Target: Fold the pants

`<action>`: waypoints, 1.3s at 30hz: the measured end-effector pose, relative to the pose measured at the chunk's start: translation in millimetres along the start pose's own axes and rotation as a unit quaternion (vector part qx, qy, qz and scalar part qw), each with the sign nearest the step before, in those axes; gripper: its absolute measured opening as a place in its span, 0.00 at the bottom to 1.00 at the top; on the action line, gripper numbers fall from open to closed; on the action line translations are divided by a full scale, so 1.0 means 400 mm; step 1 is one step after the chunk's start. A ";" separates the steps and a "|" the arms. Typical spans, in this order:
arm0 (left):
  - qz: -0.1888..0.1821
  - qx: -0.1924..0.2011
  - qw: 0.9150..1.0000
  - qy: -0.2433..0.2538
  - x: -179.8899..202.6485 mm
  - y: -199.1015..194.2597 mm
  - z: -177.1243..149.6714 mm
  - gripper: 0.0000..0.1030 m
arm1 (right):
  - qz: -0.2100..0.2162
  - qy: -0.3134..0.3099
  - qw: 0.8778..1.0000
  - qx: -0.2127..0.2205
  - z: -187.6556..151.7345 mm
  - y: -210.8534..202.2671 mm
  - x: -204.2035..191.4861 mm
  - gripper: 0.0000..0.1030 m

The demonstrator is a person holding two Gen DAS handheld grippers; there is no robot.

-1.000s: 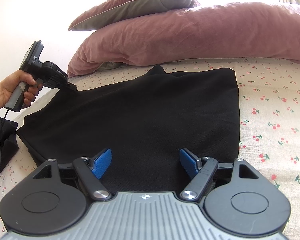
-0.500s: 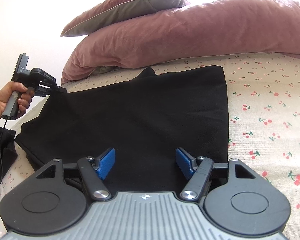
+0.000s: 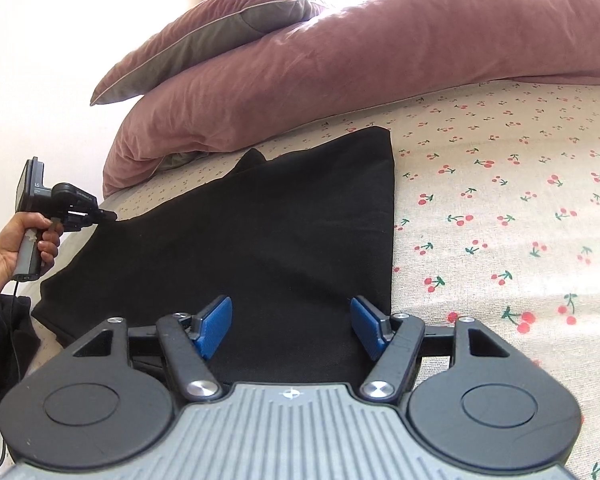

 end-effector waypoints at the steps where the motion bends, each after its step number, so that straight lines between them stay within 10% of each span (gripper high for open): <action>1: 0.008 0.001 1.000 0.001 -0.003 -0.003 -0.005 0.04 | -0.003 -0.005 1.000 0.000 -0.001 0.001 -0.004 0.61; 7: 0.045 0.071 0.996 -0.026 -0.006 -0.124 0.026 0.04 | -0.005 -0.015 1.000 0.017 0.013 -0.017 -0.013 0.61; 9: 0.043 0.098 0.994 -0.019 0.040 -0.185 0.036 0.04 | 0.001 -0.016 1.000 0.019 0.018 -0.022 -0.016 0.45; 11: 0.005 0.110 0.994 0.003 0.120 -0.232 0.026 0.06 | 0.013 -0.024 1.000 0.015 0.018 -0.023 -0.027 0.21; 17: -0.099 0.078 0.982 0.137 0.435 -0.248 -0.114 0.09 | -0.031 -0.062 0.997 -0.032 -0.015 0.026 -0.028 0.13; 26: -0.090 0.016 0.982 0.168 0.529 -0.055 -0.179 0.13 | -0.019 -0.079 0.995 -0.054 -0.025 -0.001 -0.021 0.13; 39: -0.145 0.034 0.980 0.134 0.585 -0.108 -0.172 0.12 | 0.010 -0.101 0.993 -0.055 -0.032 -0.031 -0.035 0.19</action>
Point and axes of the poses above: each gripper's, at about its wrist camera, not at the fingertips, and y roughly the way its jaws point, x to its right, z to its top, the point moved 5 cm from there along y, roughly the way its jaws point, and after that the axes turned 12 degrees about y, right-handed, at the moved point
